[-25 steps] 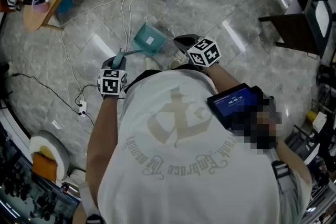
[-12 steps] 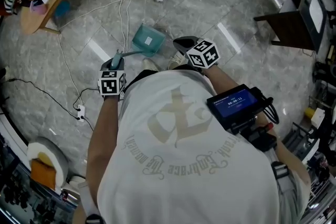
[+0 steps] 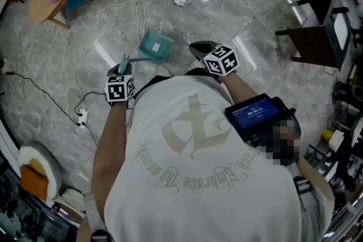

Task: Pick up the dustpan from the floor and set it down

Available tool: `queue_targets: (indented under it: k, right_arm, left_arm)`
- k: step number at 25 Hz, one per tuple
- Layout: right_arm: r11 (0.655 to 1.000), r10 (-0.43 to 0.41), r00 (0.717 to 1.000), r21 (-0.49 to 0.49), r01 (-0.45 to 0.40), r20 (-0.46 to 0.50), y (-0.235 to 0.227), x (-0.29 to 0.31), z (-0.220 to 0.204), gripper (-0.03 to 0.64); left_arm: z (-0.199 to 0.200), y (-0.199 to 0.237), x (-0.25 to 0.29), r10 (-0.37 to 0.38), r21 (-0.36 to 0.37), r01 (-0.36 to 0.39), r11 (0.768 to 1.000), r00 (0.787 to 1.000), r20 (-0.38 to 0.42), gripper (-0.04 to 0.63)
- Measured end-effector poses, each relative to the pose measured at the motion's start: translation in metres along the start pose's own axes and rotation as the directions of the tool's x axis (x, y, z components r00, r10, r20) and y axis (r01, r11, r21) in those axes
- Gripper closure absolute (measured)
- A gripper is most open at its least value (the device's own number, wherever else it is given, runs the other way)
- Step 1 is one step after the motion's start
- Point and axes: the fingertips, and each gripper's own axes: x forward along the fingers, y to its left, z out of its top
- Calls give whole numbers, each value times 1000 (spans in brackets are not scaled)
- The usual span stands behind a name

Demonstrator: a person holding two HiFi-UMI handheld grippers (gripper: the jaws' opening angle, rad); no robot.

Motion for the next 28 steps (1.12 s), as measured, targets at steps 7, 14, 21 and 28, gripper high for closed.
queue_targets:
  k: [7,14,21,28]
  right_arm:
    - [998,31,999,-51,-33,-32,10,33,21,598]
    - [992,72,996,-98,-77,-47,25,45,42,598]
    - [982,129,989,-130,-138,-76,41,53,44,598]
    - [967,193,974,-147,-210,-120,22,102,79,598]
  left_arm:
    - [-28,39,-1,48,-84,-48,995,999,-11,529]
    - [-53,61,-18,113,-207,-115,971,993,-20,529]
    - [-77,78,-39,200,-320,-200,926,979,-32,529]
    - [-80,111,-28,276,-438,-283,854,958,-79,529]
